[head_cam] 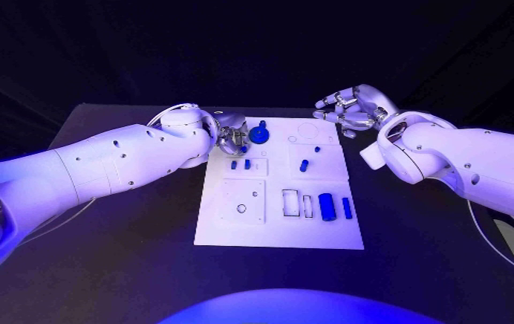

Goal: Assemble the parts on the task board

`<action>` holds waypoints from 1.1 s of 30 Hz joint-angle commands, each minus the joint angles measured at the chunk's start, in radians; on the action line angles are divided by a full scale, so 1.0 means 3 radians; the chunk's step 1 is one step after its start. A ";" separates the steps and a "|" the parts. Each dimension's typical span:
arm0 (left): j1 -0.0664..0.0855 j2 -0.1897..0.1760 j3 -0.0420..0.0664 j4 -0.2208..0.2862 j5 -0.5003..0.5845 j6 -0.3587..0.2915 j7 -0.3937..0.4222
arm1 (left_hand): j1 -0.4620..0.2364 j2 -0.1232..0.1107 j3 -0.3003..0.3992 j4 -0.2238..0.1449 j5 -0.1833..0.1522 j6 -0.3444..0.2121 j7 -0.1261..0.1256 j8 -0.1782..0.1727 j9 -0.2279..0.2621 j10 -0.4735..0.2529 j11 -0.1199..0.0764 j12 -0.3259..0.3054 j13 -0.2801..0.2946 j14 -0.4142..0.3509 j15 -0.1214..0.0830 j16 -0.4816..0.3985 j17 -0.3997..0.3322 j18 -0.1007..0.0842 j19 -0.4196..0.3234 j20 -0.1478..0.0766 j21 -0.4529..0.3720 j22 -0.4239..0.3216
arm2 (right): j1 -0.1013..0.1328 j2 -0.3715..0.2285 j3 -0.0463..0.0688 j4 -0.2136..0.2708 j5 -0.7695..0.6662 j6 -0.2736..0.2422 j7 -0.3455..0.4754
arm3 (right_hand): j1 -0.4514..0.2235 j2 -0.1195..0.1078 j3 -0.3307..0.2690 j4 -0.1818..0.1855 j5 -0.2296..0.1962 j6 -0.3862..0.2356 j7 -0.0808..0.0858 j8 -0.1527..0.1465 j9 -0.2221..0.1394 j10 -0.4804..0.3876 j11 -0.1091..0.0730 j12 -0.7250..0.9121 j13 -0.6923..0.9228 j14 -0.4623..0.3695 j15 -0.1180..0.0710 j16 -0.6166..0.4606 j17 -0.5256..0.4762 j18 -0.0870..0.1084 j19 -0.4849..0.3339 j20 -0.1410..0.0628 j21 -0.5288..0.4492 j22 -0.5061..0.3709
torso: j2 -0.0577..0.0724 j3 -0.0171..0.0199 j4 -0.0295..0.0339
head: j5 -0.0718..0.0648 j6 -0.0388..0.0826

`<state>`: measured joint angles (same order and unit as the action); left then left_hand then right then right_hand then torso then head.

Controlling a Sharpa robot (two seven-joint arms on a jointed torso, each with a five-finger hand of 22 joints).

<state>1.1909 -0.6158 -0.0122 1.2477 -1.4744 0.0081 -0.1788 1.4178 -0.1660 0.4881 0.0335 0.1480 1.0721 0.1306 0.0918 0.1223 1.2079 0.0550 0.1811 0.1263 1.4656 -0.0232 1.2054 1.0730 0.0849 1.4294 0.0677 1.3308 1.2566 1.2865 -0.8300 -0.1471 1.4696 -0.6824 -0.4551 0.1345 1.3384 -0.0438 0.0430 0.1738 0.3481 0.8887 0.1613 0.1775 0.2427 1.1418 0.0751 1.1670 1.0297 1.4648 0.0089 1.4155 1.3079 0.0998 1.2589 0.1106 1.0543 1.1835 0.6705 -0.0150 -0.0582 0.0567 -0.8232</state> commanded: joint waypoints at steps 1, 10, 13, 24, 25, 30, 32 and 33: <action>0.0001 0.0006 0.0000 0.0003 0.0002 0.0057 -0.0013 | -0.0024 -0.0002 0.0023 -0.0002 -0.0019 0.0017 -0.0002 -0.0004 -0.0002 -0.0003 0.0018 -0.0013 0.0002 0.0027 0.0012 0.0023 -0.0003 -0.0032 -0.0019 0.0003 -0.0020 -0.0003 | -0.0002 0.0001 0.0001 0.0001 -0.0012 0.0032 0.0028 | -0.0007 0.0029 -0.0013 -0.0012 0.0014 0.0002 -0.0005 0.0011 -0.0006 0.0020 -0.0001 0.0005 -0.0001 0.0127 -0.0027 -0.0012 0.0041 0.0062 -0.0015 -0.0004 -0.0004 0.0004 | 0.0000 0.0000 -0.0001 | 0.0003 0.0000; 0.0001 -0.0002 0.0000 -0.0001 0.0002 0.0058 -0.0033 | -0.0043 -0.0031 0.0046 -0.0017 -0.0018 -0.0111 0.0007 -0.0090 -0.0051 0.0024 0.0006 -0.0043 0.0012 0.0022 0.0003 0.0032 -0.0019 -0.0031 -0.0023 0.0000 -0.0021 -0.0003 | -0.0002 -0.0001 0.0001 -0.0004 -0.0012 0.0031 0.0024 | -0.0007 0.0028 -0.0014 -0.0013 0.0014 0.0001 -0.0005 0.0011 -0.0008 0.0001 -0.0001 -0.0014 -0.0027 0.0122 -0.0028 -0.0027 0.0019 0.0067 -0.0027 -0.0004 -0.0027 -0.0013 | 0.0001 0.0000 0.0001 | 0.0001 0.0001; 0.0001 -0.0007 0.0000 -0.0008 0.0003 0.0054 -0.0043 | -0.0060 -0.0050 0.0070 -0.0024 -0.0018 -0.0255 0.0011 -0.0102 -0.0108 0.0037 0.0000 -0.0072 0.0018 0.0019 -0.0004 0.0040 -0.0033 -0.0032 -0.0024 -0.0006 -0.0022 -0.0001 | -0.0002 -0.0001 0.0001 -0.0007 -0.0012 0.0031 0.0023 | -0.0007 0.0028 -0.0014 -0.0013 0.0014 0.0001 -0.0005 0.0011 -0.0008 0.0001 -0.0001 -0.0014 -0.0027 0.0122 -0.0028 -0.0027 0.0019 0.0067 -0.0027 -0.0004 -0.0027 -0.0013 | 0.0000 0.0000 -0.0001 | 0.0002 0.0002; 0.0002 -0.0054 0.0001 -0.0010 0.0006 -0.0001 -0.0056 | -0.0055 -0.0059 0.0094 -0.0041 -0.0016 -0.0329 0.0002 -0.0099 -0.0145 0.0055 -0.0008 -0.0090 0.0027 0.0017 -0.0007 0.0047 -0.0043 -0.0031 -0.0025 -0.0010 -0.0023 -0.0002 | -0.0002 0.0000 0.0001 -0.0031 -0.0012 0.0042 0.0012 | -0.0002 0.0025 -0.0015 -0.0015 0.0012 -0.0013 -0.0003 0.0007 -0.0018 -0.0145 0.0001 -0.0164 -0.0209 0.0107 -0.0026 -0.0063 -0.0027 0.0076 -0.0055 -0.0004 -0.0082 -0.0047 | 0.0000 -0.0002 -0.0002 | 0.0001 0.0006; 0.0002 -0.0066 0.0002 -0.0005 0.0009 -0.0014 -0.0053 | -0.0053 -0.0061 0.0096 -0.0044 -0.0016 -0.0322 -0.0004 -0.0094 -0.0146 0.0056 -0.0009 -0.0092 0.0027 0.0017 -0.0008 0.0048 -0.0044 -0.0031 -0.0026 -0.0011 -0.0024 -0.0003 | -0.0002 0.0001 0.0001 -0.0042 -0.0012 0.0050 0.0006 | 0.0005 0.0027 -0.0011 -0.0016 0.0010 -0.0020 -0.0001 0.0009 -0.0026 -0.0301 0.0001 -0.0354 -0.0433 0.0082 -0.0026 -0.0123 -0.0104 0.0089 -0.0097 -0.0003 -0.0160 -0.0097 | -0.0001 -0.0002 -0.0002 | 0.0000 0.0007; 0.0006 -0.0148 0.0020 0.0042 0.0075 -0.0098 -0.0023 | -0.0055 -0.0067 0.0105 -0.0051 -0.0015 -0.0283 -0.0017 -0.0071 -0.0146 0.0043 -0.0010 -0.0111 0.0029 0.0012 -0.0010 0.0043 -0.0060 -0.0024 -0.0040 -0.0013 -0.0046 -0.0029 | -0.0001 0.0007 0.0001 -0.0134 -0.0166 0.0194 -0.0091 | 0.0134 0.0029 0.0090 -0.0048 -0.0164 0.0004 0.0006 0.0023 -0.0063 -0.0709 0.0008 -0.1268 -0.1250 -0.0095 -0.0017 -0.0584 -0.0658 0.0173 -0.0330 -0.0014 -0.0620 -0.0391 | -0.0003 0.0000 0.0001 | -0.0003 0.0014; 0.0010 -0.0198 0.0037 0.0072 0.0168 -0.0167 0.0016 | -0.0055 -0.0068 0.0115 -0.0057 -0.0014 -0.0248 -0.0015 -0.0055 -0.0145 0.0024 -0.0004 -0.0128 0.0029 0.0000 -0.0006 0.0027 -0.0090 -0.0012 -0.0070 -0.0013 -0.0093 -0.0085 | -0.0001 0.0013 0.0001 -0.0190 -0.0354 0.0282 -0.0142 | 0.0251 0.0012 0.0193 -0.0101 -0.0233 0.0053 0.0009 0.0017 -0.0083 -0.0704 0.0020 -0.1615 -0.1526 -0.0095 -0.0020 -0.0662 -0.0742 0.0174 -0.0323 -0.0016 -0.0667 -0.0413 | -0.0004 -0.0001 -0.0001 | -0.0004 0.0023; 0.0013 -0.0227 0.0047 0.0088 0.0249 -0.0218 0.0045 | -0.0056 -0.0068 0.0119 -0.0060 -0.0014 -0.0223 -0.0012 -0.0043 -0.0143 0.0018 -0.0001 -0.0135 0.0029 -0.0005 -0.0004 0.0022 -0.0100 -0.0007 -0.0081 -0.0012 -0.0110 -0.0105 | -0.0001 0.0015 0.0001 -0.0216 -0.0469 0.0330 -0.0169 | 0.0319 0.0006 0.0240 -0.0140 -0.0235 0.0084 0.0004 0.0023 -0.0086 -0.0722 0.0009 -0.1721 -0.1604 -0.0086 -0.0029 -0.0665 -0.0743 0.0165 -0.0305 -0.0012 -0.0651 -0.0399 | -0.0005 -0.0001 -0.0002 | -0.0007 0.0029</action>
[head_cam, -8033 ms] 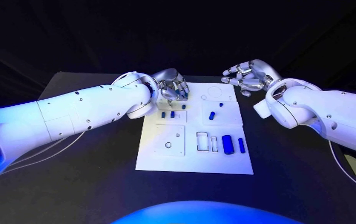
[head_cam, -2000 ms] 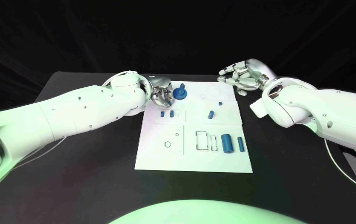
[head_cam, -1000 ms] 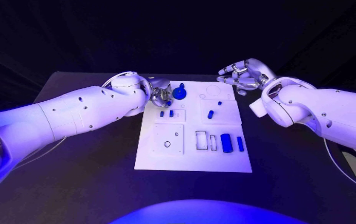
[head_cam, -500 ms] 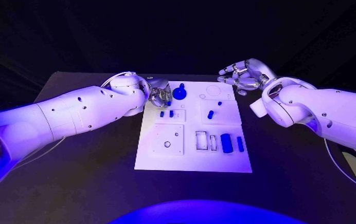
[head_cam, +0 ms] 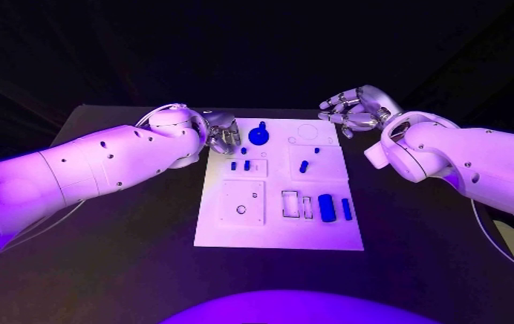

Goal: Assemble the parts on the task board

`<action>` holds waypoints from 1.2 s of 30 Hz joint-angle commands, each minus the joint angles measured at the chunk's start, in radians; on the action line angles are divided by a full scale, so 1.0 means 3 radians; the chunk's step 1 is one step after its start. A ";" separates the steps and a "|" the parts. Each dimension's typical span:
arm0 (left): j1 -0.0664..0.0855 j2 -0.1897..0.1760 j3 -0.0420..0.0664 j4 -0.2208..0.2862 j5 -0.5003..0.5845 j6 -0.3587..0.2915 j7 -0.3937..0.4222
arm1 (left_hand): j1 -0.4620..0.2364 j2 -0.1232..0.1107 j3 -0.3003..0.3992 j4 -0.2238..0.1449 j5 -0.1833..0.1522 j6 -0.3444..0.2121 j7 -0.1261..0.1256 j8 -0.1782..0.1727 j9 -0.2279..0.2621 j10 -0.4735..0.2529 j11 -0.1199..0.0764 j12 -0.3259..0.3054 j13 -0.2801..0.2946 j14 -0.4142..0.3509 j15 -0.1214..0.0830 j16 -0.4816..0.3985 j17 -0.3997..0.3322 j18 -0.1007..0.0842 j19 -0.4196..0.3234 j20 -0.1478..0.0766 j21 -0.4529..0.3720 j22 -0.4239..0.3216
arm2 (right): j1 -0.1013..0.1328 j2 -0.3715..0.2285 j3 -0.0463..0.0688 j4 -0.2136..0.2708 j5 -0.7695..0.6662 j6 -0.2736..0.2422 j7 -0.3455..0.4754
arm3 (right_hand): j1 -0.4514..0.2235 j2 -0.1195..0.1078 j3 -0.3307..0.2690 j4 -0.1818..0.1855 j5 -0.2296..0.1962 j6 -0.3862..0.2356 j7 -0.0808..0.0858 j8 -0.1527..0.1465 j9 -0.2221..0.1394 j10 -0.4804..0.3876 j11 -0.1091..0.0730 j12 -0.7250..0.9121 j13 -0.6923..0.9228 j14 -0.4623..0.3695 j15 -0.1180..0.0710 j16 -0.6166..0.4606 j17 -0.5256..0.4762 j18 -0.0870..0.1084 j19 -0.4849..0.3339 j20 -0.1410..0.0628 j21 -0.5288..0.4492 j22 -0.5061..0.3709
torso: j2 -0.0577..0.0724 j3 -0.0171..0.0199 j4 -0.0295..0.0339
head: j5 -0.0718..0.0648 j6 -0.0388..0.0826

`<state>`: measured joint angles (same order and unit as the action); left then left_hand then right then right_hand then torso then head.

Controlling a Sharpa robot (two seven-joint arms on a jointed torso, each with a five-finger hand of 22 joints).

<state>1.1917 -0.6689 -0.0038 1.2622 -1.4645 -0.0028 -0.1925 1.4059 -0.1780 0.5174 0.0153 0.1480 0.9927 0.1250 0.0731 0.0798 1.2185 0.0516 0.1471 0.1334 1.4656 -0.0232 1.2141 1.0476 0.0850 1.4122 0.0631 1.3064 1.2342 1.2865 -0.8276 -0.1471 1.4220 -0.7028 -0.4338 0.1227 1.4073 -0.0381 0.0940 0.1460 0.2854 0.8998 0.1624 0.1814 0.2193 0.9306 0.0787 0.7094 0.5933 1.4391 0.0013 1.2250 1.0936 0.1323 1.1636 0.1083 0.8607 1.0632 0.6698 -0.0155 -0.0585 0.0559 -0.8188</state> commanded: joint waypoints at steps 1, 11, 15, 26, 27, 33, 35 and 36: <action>0.0014 -0.0082 0.0029 0.0058 0.0324 -0.0245 0.0129 | -0.0021 -0.0027 0.0023 0.0001 -0.0015 0.0067 0.0010 0.0033 0.0001 -0.0021 0.0013 -0.0026 0.0007 -0.0007 -0.0002 -0.0006 -0.0017 -0.0004 -0.0034 0.0005 -0.0045 -0.0048 | -0.0001 0.0008 0.0001 -0.0079 -0.0535 0.0310 -0.0159 | 0.0145 -0.0014 0.0130 -0.0077 -0.0047 0.0088 0.0002 0.0015 -0.0013 -0.0012 0.0004 -0.0328 -0.0254 0.0015 -0.0004 -0.0028 -0.0023 0.0054 0.0037 -0.0009 0.0014 0.0019 | 0.0000 0.0002 0.0000 | -0.0010 0.0021; 0.0047 -0.0438 0.0069 0.0335 0.2639 -0.0837 0.0839 | -0.0106 0.0051 -0.0012 0.0049 -0.0016 0.0267 0.0083 0.0135 0.0018 -0.0042 0.0092 0.0009 0.0041 -0.0614 0.0063 -0.1135 -0.1401 0.0264 -0.0744 0.0066 -0.1235 -0.1347 | -0.0025 0.0033 0.0000 -0.0097 -0.2234 0.0586 -0.0660 | 0.0221 -0.0174 0.0637 -0.0233 -0.0200 0.0375 -0.0057 -0.0089 -0.0125 0.0421 -0.0023 -0.1242 -0.1030 0.0155 -0.0028 0.0076 0.0144 -0.0018 0.0300 -0.0037 0.0353 0.0313 | 0.0003 -0.0007 -0.0007 | -0.0135 0.0077; 0.0045 -0.0528 0.0071 0.0480 0.3656 -0.0799 0.1140 | -0.0093 0.0099 -0.0081 0.0025 -0.0019 0.0300 0.0075 0.0152 0.0018 0.0019 0.0069 0.0123 0.0103 -0.0728 0.0060 -0.1265 -0.1506 0.0334 -0.0956 0.0068 -0.1648 -0.1746 | -0.0060 0.0066 -0.0003 -0.0096 -0.2760 0.0630 -0.0930 | 0.0124 -0.0263 0.0712 -0.0207 -0.0242 0.0369 -0.0042 -0.0138 -0.0157 0.0423 0.0002 -0.1372 -0.1131 0.0199 -0.0009 0.0194 0.0287 -0.0062 0.0423 -0.0026 0.0561 0.0470 | 0.0003 -0.0015 0.0002 | -0.0183 0.0077; 0.0025 -0.0678 0.0069 0.0776 0.4537 -0.0620 0.1447 | -0.0268 0.0044 -0.0456 0.0122 -0.0029 0.0270 0.0089 0.0140 -0.0001 -0.0127 0.0098 0.0192 0.0148 -0.0924 0.0116 -0.1531 -0.1730 0.0331 -0.1038 0.0124 -0.2034 -0.2008 | -0.0140 0.0210 -0.0008 -0.0079 -0.3171 0.0641 -0.1070 | 0.0036 -0.0364 0.0871 -0.0196 -0.0258 0.0400 -0.0027 -0.0193 -0.0194 0.0469 0.0025 -0.1520 -0.1266 0.0230 0.0008 0.0322 0.0437 -0.0096 0.0526 -0.0008 0.0743 0.0622 | 0.0002 -0.0013 0.0006 | -0.0198 0.0078; 0.0024 -0.0686 0.0069 0.0789 0.4559 -0.0614 0.1460 | -0.0268 0.0047 -0.0486 0.0126 -0.0029 0.0270 0.0089 0.0141 -0.0001 -0.0134 0.0101 0.0198 0.0149 -0.0926 0.0118 -0.1553 -0.1751 0.0332 -0.1033 0.0128 -0.2069 -0.2034 | -0.0143 0.0227 -0.0009 -0.0084 -0.3179 0.0641 -0.1073 | 0.0036 -0.0366 0.0881 -0.0198 -0.0258 0.0402 -0.0025 -0.0196 -0.0196 0.0472 0.0026 -0.1526 -0.1272 0.0232 0.0008 0.0332 0.0448 -0.0100 0.0536 -0.0007 0.0762 0.0636 | 0.0002 -0.0015 0.0008 | -0.0202 0.0078; 0.0022 -0.0719 0.0069 0.0849 0.4620 -0.0592 0.1521 | -0.0226 0.0087 -0.0572 0.0122 -0.0023 0.0273 0.0087 0.0145 -0.0005 -0.0152 0.0103 0.0226 0.0157 -0.0905 0.0117 -0.1612 -0.1824 0.0333 -0.0977 0.0131 -0.2178 -0.2125 | -0.0161 0.0308 -0.0013 -0.0128 -0.3212 0.0633 -0.1084 | 0.0023 -0.0382 0.0933 -0.0206 -0.0246 0.0408 -0.0007 -0.0212 -0.0206 0.0484 0.0037 -0.1560 -0.1304 0.0237 0.0015 0.0364 0.0484 -0.0113 0.0570 -0.0001 0.0827 0.0689 | 0.0006 -0.0013 0.0001 | -0.0203 0.0079; 0.0022 -0.0728 0.0069 0.0867 0.4635 -0.0587 0.1535 | -0.0217 0.0093 -0.0581 0.0119 -0.0022 0.0273 0.0088 0.0145 -0.0006 -0.0154 0.0104 0.0229 0.0158 -0.0902 0.0117 -0.1617 -0.1832 0.0333 -0.0969 0.0130 -0.2190 -0.2135 | -0.0170 0.0335 -0.0014 -0.0147 -0.3212 0.0626 -0.1077 | 0.0019 -0.0384 0.0940 -0.0206 -0.0246 0.0411 -0.0005 -0.0213 -0.0207 0.0488 0.0038 -0.1563 -0.1309 0.0239 0.0016 0.0371 0.0492 -0.0115 0.0576 0.0000 0.0839 0.0698 | 0.0006 -0.0013 0.0001 | -0.0206 0.0078; 0.0022 -0.0731 0.0069 0.0874 0.4640 -0.0587 0.1540 | -0.0216 0.0093 -0.0581 0.0119 -0.0022 0.0273 0.0089 0.0145 -0.0006 -0.0155 0.0104 0.0230 0.0158 -0.0902 0.0117 -0.1618 -0.1833 0.0333 -0.0968 0.0130 -0.2191 -0.2135 | -0.0176 0.0347 -0.0014 -0.0155 -0.3207 0.0624 -0.1072 | 0.0017 -0.0384 0.0948 -0.0207 -0.0244 0.0413 -0.0004 -0.0214 -0.0208 0.0492 0.0039 -0.1566 -0.1312 0.0239 0.0017 0.0375 0.0496 -0.0117 0.0581 0.0001 0.0849 0.0706 | 0.0006 -0.0012 0.0000 | -0.0206 0.0078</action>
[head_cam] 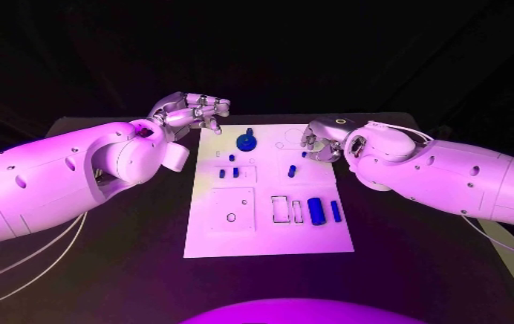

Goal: Assemble the parts on the task board

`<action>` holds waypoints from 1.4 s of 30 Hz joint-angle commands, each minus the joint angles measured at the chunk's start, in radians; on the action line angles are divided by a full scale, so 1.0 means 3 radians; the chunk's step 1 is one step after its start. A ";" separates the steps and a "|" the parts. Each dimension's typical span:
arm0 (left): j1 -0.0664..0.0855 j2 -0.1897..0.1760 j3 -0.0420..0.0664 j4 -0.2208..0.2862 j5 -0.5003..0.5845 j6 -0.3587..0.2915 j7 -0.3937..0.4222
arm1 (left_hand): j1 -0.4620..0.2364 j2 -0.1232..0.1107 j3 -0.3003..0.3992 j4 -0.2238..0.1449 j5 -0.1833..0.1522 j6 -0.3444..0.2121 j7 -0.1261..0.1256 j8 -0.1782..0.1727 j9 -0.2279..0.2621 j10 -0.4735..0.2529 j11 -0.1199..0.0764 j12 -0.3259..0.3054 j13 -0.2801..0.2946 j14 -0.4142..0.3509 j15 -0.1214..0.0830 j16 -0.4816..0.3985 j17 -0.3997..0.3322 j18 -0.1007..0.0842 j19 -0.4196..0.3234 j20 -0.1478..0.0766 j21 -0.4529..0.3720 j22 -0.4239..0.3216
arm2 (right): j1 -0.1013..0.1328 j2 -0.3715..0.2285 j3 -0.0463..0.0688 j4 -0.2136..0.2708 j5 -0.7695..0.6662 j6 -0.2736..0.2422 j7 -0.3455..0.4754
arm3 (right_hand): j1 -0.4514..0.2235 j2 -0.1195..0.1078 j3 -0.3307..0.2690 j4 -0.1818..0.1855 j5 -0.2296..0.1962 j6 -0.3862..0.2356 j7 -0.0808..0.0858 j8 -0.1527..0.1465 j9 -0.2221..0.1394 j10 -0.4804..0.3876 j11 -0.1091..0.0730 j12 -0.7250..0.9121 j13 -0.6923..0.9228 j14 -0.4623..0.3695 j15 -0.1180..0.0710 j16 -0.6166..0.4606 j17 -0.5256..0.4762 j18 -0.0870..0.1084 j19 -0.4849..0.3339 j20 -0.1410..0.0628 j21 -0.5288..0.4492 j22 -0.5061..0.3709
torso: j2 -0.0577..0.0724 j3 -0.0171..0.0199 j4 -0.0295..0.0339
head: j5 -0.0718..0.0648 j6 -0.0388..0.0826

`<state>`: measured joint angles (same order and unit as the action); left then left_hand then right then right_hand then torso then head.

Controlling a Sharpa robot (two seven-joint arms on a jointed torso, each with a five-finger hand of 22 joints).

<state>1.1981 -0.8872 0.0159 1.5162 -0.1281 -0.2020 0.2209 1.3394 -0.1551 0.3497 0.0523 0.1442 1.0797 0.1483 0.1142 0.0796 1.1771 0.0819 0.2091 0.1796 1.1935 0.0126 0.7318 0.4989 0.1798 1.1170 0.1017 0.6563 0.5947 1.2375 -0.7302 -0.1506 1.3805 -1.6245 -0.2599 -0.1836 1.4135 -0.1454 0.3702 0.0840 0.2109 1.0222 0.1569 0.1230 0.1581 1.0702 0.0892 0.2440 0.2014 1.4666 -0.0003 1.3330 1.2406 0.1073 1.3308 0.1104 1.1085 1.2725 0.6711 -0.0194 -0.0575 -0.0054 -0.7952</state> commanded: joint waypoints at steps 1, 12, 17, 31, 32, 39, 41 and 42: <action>0.0000 -0.0008 0.0003 0.0035 0.0191 0.0076 0.0166 | 0.0013 0.0022 -0.0029 -0.0007 -0.0009 -0.0019 0.0013 0.0007 -0.0006 -0.0020 0.0004 0.0025 0.0004 0.0007 -0.0003 -0.0014 -0.0010 0.0017 0.0023 0.0001 -0.0033 -0.0011 | -0.0021 0.0037 -0.0003 -0.0025 -0.0125 0.0047 -0.0043 | -0.0004 -0.0025 0.0036 -0.0002 0.0005 0.0010 0.0014 -0.0020 -0.0004 0.0032 0.0004 -0.0017 -0.0010 0.0148 0.0022 0.0017 0.0008 -0.0035 0.0026 -0.0005 0.0028 0.0013 | 0.0002 0.0002 -0.0001 | 0.0000 -0.0002; 0.0001 -0.0034 0.0003 0.0072 0.0202 0.0038 0.0174 | 0.0056 0.0044 -0.0053 -0.0023 -0.0006 -0.0039 0.0032 -0.0002 -0.0013 -0.0048 0.0017 0.0029 0.0002 0.0012 0.0003 -0.0029 -0.0038 0.0015 0.0053 0.0001 -0.0074 -0.0047 | -0.0079 0.0102 -0.0006 -0.0091 -0.0158 0.0072 -0.0081 | -0.0030 -0.0008 0.0144 -0.0023 0.0036 0.0105 -0.0020 -0.0002 -0.0001 0.0125 -0.0021 -0.0042 -0.0054 0.0147 0.0012 0.0040 0.0026 -0.0039 0.0041 -0.0015 0.0072 0.0064 | 0.0008 0.0009 -0.0004 | 0.0008 -0.0013; 0.0001 -0.0040 0.0003 0.0075 0.0203 0.0034 0.0171 | 0.0062 0.0046 -0.0056 -0.0026 -0.0006 -0.0042 0.0034 -0.0004 -0.0014 -0.0052 0.0018 0.0030 0.0002 0.0011 0.0004 -0.0031 -0.0041 0.0015 0.0057 0.0001 -0.0079 -0.0051 | -0.0085 0.0112 -0.0007 -0.0111 -0.0175 0.0070 -0.0096 | -0.0031 -0.0009 0.0147 -0.0024 0.0037 0.0106 -0.0019 -0.0002 -0.0001 0.0126 -0.0022 -0.0044 -0.0055 0.0147 0.0011 0.0041 0.0026 -0.0039 0.0042 -0.0015 0.0074 0.0066 | 0.0009 0.0008 -0.0003 | 0.0003 -0.0017; 0.0001 -0.0049 0.0003 0.0078 0.0197 0.0039 0.0123 | 0.0092 0.0064 -0.0064 -0.0039 -0.0003 -0.0055 0.0044 -0.0009 -0.0017 -0.0071 0.0025 0.0033 0.0000 0.0013 0.0007 -0.0037 -0.0056 0.0015 0.0074 0.0002 -0.0100 -0.0069 | -0.0118 0.0157 -0.0008 -0.0160 -0.0158 0.0109 -0.0068 | 0.0007 0.0063 0.0271 -0.0087 0.0018 0.0180 -0.0041 0.0014 0.0005 0.0205 -0.0042 -0.0062 -0.0085 0.0144 -0.0009 0.0048 0.0030 -0.0042 0.0047 -0.0031 0.0099 0.0102 | 0.0007 0.0008 -0.0001 | 0.0010 -0.0039; 0.0001 -0.0050 0.0003 0.0078 0.0195 0.0039 0.0118 | 0.0097 0.0068 -0.0064 -0.0041 -0.0003 -0.0057 0.0045 -0.0010 -0.0018 -0.0075 0.0026 0.0033 0.0000 0.0013 0.0008 -0.0038 -0.0058 0.0014 0.0076 0.0002 -0.0103 -0.0072 | -0.0120 0.0157 -0.0008 -0.0164 -0.0157 0.0104 -0.0070 | 0.0033 0.0102 0.0313 -0.0112 -0.0014 0.0213 -0.0052 0.0028 0.0011 0.0239 -0.0051 -0.0059 -0.0086 0.0146 -0.0021 0.0053 0.0036 -0.0045 0.0055 -0.0038 0.0118 0.0118 | 0.0006 0.0008 -0.0001 | 0.0009 -0.0043; 0.0001 -0.0051 0.0003 0.0079 0.0189 0.0040 0.0093 | 0.0127 0.0085 -0.0063 -0.0055 0.0000 -0.0070 0.0054 -0.0015 -0.0021 -0.0093 0.0032 0.0033 -0.0002 0.0014 0.0010 -0.0041 -0.0069 0.0014 0.0089 0.0002 -0.0117 -0.0084 | -0.0124 0.0159 -0.0008 -0.0204 -0.0089 0.0180 -0.0071 | 0.0061 0.0223 0.0480 -0.0216 -0.0106 0.0273 -0.0060 0.0043 0.0026 0.0327 -0.0069 -0.0101 -0.0109 0.0147 -0.0036 0.0066 0.0047 -0.0057 0.0076 -0.0060 0.0183 0.0183 | 0.0007 0.0007 0.0000 | 0.0003 -0.0048; 0.0002 -0.0052 0.0003 0.0078 0.0187 0.0041 0.0086 | 0.0134 0.0087 -0.0063 -0.0060 0.0000 -0.0072 0.0055 -0.0016 -0.0021 -0.0096 0.0033 0.0034 -0.0003 0.0013 0.0010 -0.0042 -0.0072 0.0014 0.0091 0.0002 -0.0120 -0.0086 | -0.0124 0.0157 -0.0008 -0.0208 -0.0048 0.0203 -0.0062 | 0.0051 0.0216 0.0491 -0.0228 -0.0109 0.0272 -0.0058 0.0039 0.0026 0.0329 -0.0066 -0.0114 -0.0115 0.0148 -0.0037 0.0069 0.0050 -0.0060 0.0079 -0.0060 0.0193 0.0192 | 0.0007 0.0007 -0.0004 | 0.0007 -0.0050; 0.0002 -0.0053 0.0003 0.0078 0.0186 0.0042 0.0082 | 0.0136 0.0088 -0.0063 -0.0061 0.0000 -0.0073 0.0055 -0.0016 -0.0021 -0.0097 0.0033 0.0034 -0.0003 0.0013 0.0010 -0.0042 -0.0072 0.0014 0.0092 0.0002 -0.0120 -0.0086 | -0.0124 0.0156 -0.0008 -0.0207 -0.0025 0.0209 -0.0056 | 0.0044 0.0211 0.0493 -0.0233 -0.0110 0.0273 -0.0056 0.0039 0.0026 0.0331 -0.0066 -0.0118 -0.0117 0.0148 -0.0036 0.0070 0.0051 -0.0060 0.0080 -0.0060 0.0197 0.0196 | 0.0007 0.0007 -0.0005 | 0.0007 -0.0052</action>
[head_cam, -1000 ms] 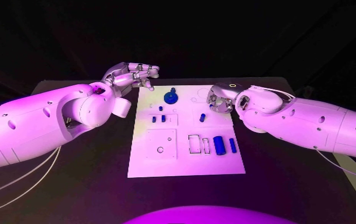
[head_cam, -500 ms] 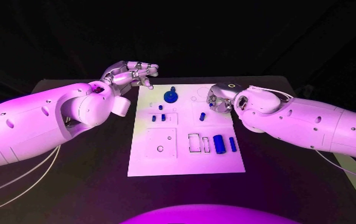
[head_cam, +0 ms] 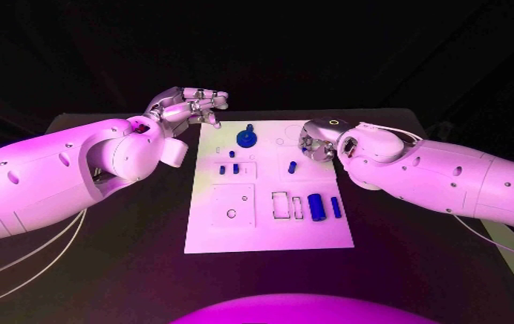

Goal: Assemble the parts on the task board

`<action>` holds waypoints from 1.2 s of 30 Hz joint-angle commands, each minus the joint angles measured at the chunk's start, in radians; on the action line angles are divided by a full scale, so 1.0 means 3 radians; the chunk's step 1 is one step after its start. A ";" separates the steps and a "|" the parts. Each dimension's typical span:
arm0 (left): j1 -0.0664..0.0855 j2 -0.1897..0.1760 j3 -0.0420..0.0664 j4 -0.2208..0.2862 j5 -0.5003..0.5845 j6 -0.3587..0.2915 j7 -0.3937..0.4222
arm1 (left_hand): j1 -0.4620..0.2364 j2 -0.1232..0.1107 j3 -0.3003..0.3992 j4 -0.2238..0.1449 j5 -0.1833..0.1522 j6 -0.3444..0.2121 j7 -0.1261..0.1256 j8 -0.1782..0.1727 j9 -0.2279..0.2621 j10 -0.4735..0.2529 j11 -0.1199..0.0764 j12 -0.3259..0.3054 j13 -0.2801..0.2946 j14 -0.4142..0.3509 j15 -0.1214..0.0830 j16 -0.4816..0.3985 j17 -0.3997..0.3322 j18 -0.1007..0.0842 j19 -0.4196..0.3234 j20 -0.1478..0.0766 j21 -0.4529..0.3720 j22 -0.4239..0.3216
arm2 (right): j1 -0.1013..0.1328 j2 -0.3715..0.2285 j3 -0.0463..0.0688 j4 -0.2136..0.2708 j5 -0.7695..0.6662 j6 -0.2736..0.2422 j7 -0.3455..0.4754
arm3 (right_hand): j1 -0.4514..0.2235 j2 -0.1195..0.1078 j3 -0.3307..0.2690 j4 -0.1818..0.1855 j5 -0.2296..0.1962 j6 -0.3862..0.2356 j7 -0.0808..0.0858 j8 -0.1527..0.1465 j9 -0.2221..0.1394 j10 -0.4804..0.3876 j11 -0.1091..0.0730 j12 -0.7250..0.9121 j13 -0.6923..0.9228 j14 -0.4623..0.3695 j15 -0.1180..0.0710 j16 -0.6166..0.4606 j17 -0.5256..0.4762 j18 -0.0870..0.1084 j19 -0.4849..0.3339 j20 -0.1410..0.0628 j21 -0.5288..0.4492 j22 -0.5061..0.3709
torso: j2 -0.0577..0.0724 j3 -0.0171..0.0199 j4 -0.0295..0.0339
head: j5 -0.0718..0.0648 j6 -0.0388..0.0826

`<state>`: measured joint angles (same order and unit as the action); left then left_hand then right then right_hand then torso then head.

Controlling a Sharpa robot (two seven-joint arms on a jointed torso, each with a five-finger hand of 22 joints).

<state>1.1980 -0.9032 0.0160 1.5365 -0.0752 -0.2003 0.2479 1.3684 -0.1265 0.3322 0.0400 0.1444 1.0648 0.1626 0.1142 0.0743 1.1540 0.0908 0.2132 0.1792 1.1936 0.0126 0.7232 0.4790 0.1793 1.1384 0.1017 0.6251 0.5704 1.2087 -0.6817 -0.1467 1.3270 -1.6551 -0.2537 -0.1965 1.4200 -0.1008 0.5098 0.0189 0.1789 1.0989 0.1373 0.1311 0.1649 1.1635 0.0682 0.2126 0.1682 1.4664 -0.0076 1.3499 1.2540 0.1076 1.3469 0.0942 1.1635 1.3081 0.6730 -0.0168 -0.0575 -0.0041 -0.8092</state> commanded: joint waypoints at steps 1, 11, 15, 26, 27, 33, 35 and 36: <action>0.0002 -0.0001 0.0003 0.0010 0.0008 0.0037 -0.0011 | 0.0053 -0.0001 -0.0001 -0.0027 0.0001 -0.0026 0.0010 -0.0017 -0.0004 -0.0025 0.0005 0.0021 -0.0002 0.0012 0.0010 -0.0014 -0.0010 0.0016 0.0024 0.0001 -0.0020 -0.0008 | -0.0028 -0.0007 -0.0021 -0.0026 0.0096 0.0187 -0.0007 | 0.0020 0.0060 0.0028 -0.0019 -0.0005 0.0018 0.0009 0.0012 0.0003 0.0022 0.0004 -0.0016 -0.0007 0.0148 -0.0012 0.0012 0.0005 -0.0062 0.0027 -0.0006 0.0016 0.0080 | 0.0000 -0.0001 -0.0006 | 0.0004 -0.0006; 0.0003 -0.0004 0.0003 0.0003 -0.0006 0.0055 -0.0031 | 0.0114 0.0029 0.0028 -0.0064 0.0009 -0.0046 0.0025 -0.0025 -0.0008 -0.0053 0.0015 0.0020 -0.0008 0.0007 0.0012 -0.0021 -0.0026 0.0015 0.0037 -0.0003 -0.0029 -0.0016 | -0.0027 -0.0037 -0.0019 0.0022 0.0161 -0.0047 0.0032 | 0.0002 0.0055 0.0048 -0.0043 0.0007 0.0026 0.0010 0.0010 0.0006 0.0041 0.0003 -0.0033 -0.0013 0.0149 -0.0012 0.0016 0.0008 -0.0072 0.0049 -0.0005 0.0065 0.0116 | -0.0002 0.0000 -0.0001 | 0.0005 -0.0004; 0.0003 -0.0002 0.0003 -0.0004 -0.0008 0.0067 -0.0039 | 0.0115 0.0029 0.0027 -0.0066 0.0008 -0.0050 0.0027 -0.0027 -0.0009 -0.0058 0.0017 0.0019 -0.0009 0.0006 0.0014 -0.0021 -0.0028 0.0015 0.0038 -0.0003 -0.0030 -0.0017 | -0.0015 -0.0057 -0.0016 0.0041 0.0162 -0.0202 0.0032 | -0.0009 0.0042 0.0050 -0.0054 0.0016 0.0028 0.0011 0.0009 0.0006 0.0047 0.0003 -0.0041 -0.0016 0.0149 -0.0012 0.0017 0.0008 -0.0073 0.0053 -0.0005 0.0076 0.0126 | -0.0003 0.0000 -0.0002 | 0.0002 -0.0001; 0.0003 0.0004 0.0003 -0.0030 -0.0013 0.0080 -0.0053 | 0.0112 0.0027 0.0025 -0.0066 0.0007 -0.0061 0.0033 -0.0032 -0.0011 -0.0069 0.0023 0.0018 -0.0011 0.0003 0.0018 -0.0023 -0.0032 0.0013 0.0039 -0.0001 -0.0034 -0.0019 | 0.0050 -0.0179 0.0005 0.0210 0.0220 -0.0334 0.0047 | -0.0056 0.0009 0.0046 -0.0071 0.0031 0.0037 0.0013 0.0006 0.0009 0.0065 0.0004 -0.0061 -0.0022 0.0150 -0.0010 0.0021 0.0009 -0.0079 0.0064 -0.0003 0.0103 0.0151 | -0.0003 0.0000 -0.0006 | 0.0003 0.0012; 0.0003 0.0005 0.0003 -0.0032 -0.0013 0.0082 -0.0055 | 0.0112 0.0027 0.0025 -0.0066 0.0007 -0.0061 0.0033 -0.0032 -0.0011 -0.0069 0.0023 0.0018 -0.0011 0.0003 0.0018 -0.0023 -0.0032 0.0013 0.0039 -0.0001 -0.0034 -0.0019 | 0.0056 -0.0205 0.0008 0.0249 0.0233 -0.0332 0.0046 | -0.0060 0.0007 0.0044 -0.0072 0.0031 0.0038 0.0012 0.0006 0.0009 0.0067 0.0004 -0.0063 -0.0022 0.0149 -0.0010 0.0019 0.0006 -0.0079 0.0064 -0.0002 0.0103 0.0152 | -0.0004 0.0000 -0.0006 | 0.0005 0.0012; 0.0003 0.0004 0.0003 -0.0036 -0.0018 0.0091 -0.0063 | 0.0109 0.0025 0.0023 -0.0067 0.0006 -0.0071 0.0038 -0.0037 -0.0013 -0.0081 0.0028 0.0016 -0.0013 0.0000 0.0022 -0.0025 -0.0036 0.0012 0.0038 0.0001 -0.0038 -0.0022 | 0.0101 -0.0376 0.0030 0.0587 0.0273 -0.0340 0.0032 | -0.0069 0.0002 0.0042 -0.0074 0.0030 0.0040 0.0011 0.0006 0.0010 0.0071 0.0003 -0.0066 -0.0023 0.0149 -0.0010 0.0020 0.0007 -0.0079 0.0064 -0.0002 0.0106 0.0155 | -0.0007 -0.0002 -0.0008 | 0.0034 0.0022; 0.0003 0.0005 0.0003 -0.0038 -0.0019 0.0093 -0.0063 | 0.0107 0.0025 0.0022 -0.0067 0.0005 -0.0074 0.0040 -0.0038 -0.0013 -0.0085 0.0030 0.0016 -0.0014 -0.0001 0.0023 -0.0026 -0.0038 0.0012 0.0038 0.0002 -0.0039 -0.0023 | 0.0116 -0.0412 0.0038 0.0717 0.0279 -0.0352 0.0031 | -0.0074 0.0000 0.0040 -0.0074 0.0030 0.0042 0.0011 0.0006 0.0010 0.0074 0.0003 -0.0067 -0.0023 0.0149 -0.0010 0.0022 0.0010 -0.0081 0.0069 -0.0002 0.0115 0.0161 | -0.0008 -0.0002 -0.0008 | 0.0052 0.0026; 0.0003 0.0006 0.0003 -0.0041 -0.0020 0.0094 -0.0063 | 0.0107 0.0025 0.0022 -0.0067 0.0005 -0.0074 0.0040 -0.0038 -0.0013 -0.0085 0.0030 0.0016 -0.0014 -0.0001 0.0023 -0.0026 -0.0038 0.0012 0.0038 0.0002 -0.0039 -0.0023 | 0.0125 -0.0424 0.0041 0.0787 0.0281 -0.0356 0.0030 | -0.0075 0.0000 0.0040 -0.0074 0.0030 0.0043 0.0011 0.0006 0.0010 0.0075 0.0003 -0.0067 -0.0023 0.0149 -0.0010 0.0022 0.0010 -0.0083 0.0073 -0.0002 0.0121 0.0165 | -0.0008 -0.0003 -0.0006 | 0.0068 0.0032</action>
<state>1.1981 -0.9038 0.0159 1.5242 -0.0775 -0.1927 0.2267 1.3961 -0.1171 0.3392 0.0276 0.1447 1.0520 0.1749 0.1095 0.0714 1.1379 0.0997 0.2132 0.1760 1.1937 0.0127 0.7193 0.4689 0.1784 1.1454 0.1017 0.6194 0.5645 1.2434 -0.8073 -0.1353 1.5378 -1.5775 -0.3459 -0.1865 1.4087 -0.1021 0.5244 -0.0017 0.1859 1.1020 0.1406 0.1299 0.1670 1.1848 0.0714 0.1976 0.1619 1.4664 -0.0075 1.3498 1.2556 0.0964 1.3612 0.0942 1.1946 1.3076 0.6709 -0.0174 -0.0595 0.0085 -0.8023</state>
